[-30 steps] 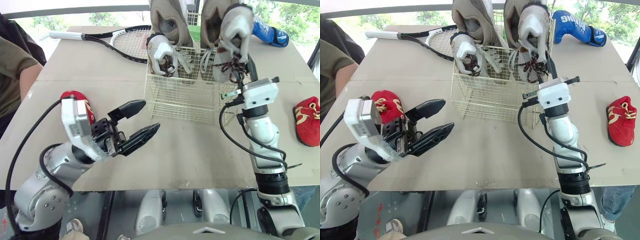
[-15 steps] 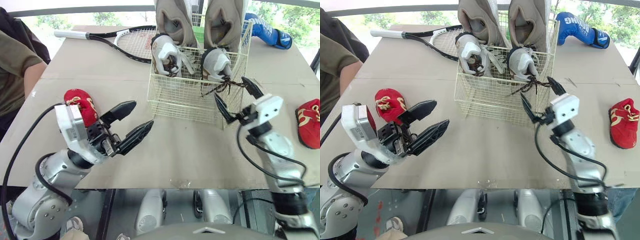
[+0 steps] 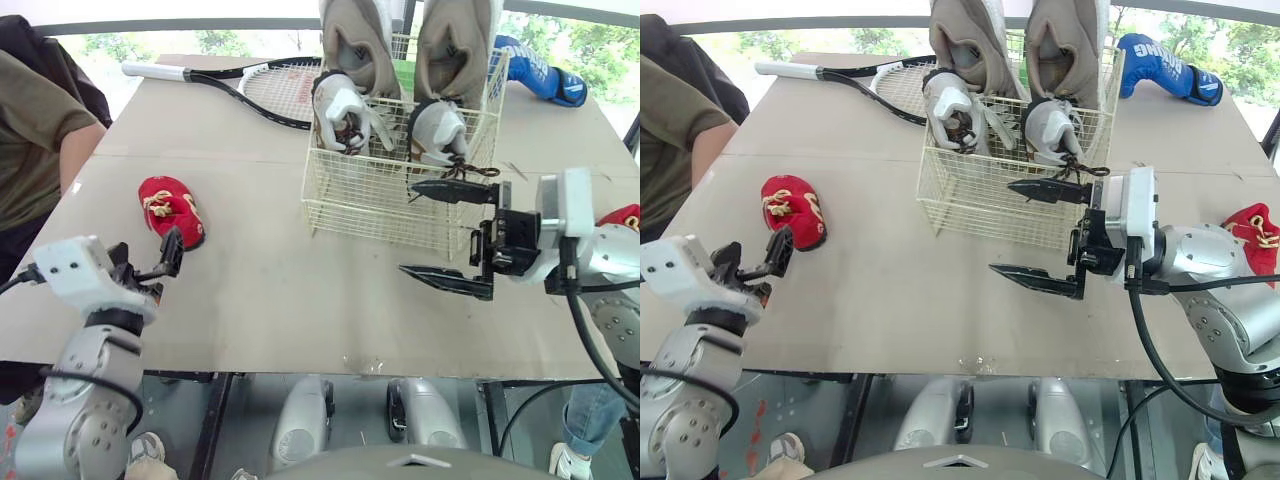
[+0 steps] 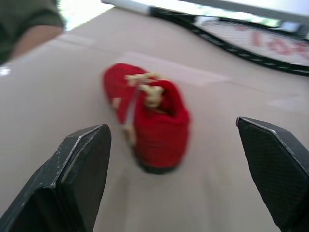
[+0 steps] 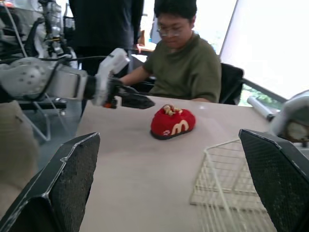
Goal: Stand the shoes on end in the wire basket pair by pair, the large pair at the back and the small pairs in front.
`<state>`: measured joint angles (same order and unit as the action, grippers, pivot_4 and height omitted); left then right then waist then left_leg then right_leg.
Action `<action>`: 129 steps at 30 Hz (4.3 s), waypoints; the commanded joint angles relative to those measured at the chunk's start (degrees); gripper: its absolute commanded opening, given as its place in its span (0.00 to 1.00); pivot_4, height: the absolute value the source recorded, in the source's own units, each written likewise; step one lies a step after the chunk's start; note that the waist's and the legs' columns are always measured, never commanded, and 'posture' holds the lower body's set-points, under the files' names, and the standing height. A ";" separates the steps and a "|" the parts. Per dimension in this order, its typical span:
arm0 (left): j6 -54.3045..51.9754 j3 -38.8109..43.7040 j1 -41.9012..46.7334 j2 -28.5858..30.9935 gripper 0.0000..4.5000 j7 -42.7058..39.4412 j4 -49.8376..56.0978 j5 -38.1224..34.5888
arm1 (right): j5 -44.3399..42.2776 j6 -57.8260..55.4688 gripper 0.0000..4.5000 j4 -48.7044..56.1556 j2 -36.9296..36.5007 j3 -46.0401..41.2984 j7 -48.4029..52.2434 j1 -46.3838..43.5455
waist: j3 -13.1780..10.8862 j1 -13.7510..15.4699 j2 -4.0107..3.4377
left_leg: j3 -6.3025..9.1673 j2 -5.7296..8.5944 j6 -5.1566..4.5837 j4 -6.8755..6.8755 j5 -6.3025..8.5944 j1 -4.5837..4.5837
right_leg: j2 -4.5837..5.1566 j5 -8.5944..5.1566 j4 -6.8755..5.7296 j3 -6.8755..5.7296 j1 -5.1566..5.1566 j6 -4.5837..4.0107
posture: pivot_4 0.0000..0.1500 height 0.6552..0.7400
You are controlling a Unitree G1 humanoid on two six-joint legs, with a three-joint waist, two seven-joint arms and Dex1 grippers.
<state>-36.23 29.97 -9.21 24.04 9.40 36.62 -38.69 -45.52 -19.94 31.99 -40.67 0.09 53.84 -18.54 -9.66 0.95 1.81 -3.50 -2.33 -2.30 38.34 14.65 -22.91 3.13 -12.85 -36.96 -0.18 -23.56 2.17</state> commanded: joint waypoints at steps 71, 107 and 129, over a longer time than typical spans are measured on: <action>62.06 -35.98 47.64 26.36 0.46 -99.44 -42.40 7.03 | 10.58 -47.91 0.00 -25.73 -0.49 35.22 25.12 -58.38 | -0.33 -1.84 -0.44 | -0.49 0.00 -0.12 0.94 0.06 -2.05 | -0.18 0.20 -0.91 0.00 -2.09 0.27 | 1.00 1.00; 16.02 7.42 -11.85 16.56 0.86 -63.20 -4.31 -21.20 | 48.47 71.66 0.00 -66.36 48.17 12.34 -30.69 -14.21 | -0.17 -2.58 -0.26 | -0.44 -0.06 0.33 0.63 -0.17 -0.82 | -0.17 -0.01 -0.88 0.12 -1.12 0.04 | 1.00 1.00; 7.62 -14.62 3.77 16.59 0.87 -62.21 1.42 -21.57 | 7.58 3.05 0.98 8.29 7.63 -5.40 -23.25 19.71 | -0.12 -0.93 -0.29 | -0.22 0.06 0.06 -0.07 -0.01 0.02 | 0.33 -0.17 -0.52 -0.02 -0.33 -0.09 | 1.00 1.00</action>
<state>-27.69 18.44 -7.53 40.54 -53.30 35.07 -59.86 -32.59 -9.46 32.31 -29.53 0.32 33.19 -0.28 -9.78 0.01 1.52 -3.73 -2.26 -2.25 38.26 14.64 -22.89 3.46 -13.02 -37.45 -0.19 -23.87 2.09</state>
